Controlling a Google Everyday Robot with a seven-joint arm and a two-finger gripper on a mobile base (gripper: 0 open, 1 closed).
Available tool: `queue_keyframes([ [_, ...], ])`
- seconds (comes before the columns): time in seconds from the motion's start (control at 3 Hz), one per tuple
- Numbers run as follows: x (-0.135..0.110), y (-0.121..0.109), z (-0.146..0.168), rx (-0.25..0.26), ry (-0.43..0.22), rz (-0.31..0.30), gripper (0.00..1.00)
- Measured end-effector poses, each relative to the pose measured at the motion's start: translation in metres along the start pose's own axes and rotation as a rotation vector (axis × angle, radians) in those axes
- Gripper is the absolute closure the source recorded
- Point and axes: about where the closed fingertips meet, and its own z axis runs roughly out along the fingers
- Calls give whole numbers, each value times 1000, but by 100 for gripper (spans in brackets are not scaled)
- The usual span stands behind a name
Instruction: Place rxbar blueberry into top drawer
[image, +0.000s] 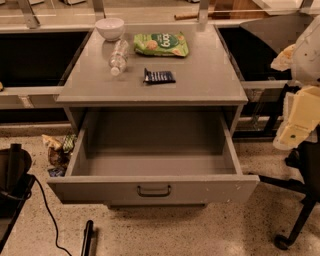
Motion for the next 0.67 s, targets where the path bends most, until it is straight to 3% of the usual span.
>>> queue_keyframes([
  [0.33,-1,-1,0,4,-3,0,0],
  [0.67,-15,-32,11,14,-75,-27,0],
])
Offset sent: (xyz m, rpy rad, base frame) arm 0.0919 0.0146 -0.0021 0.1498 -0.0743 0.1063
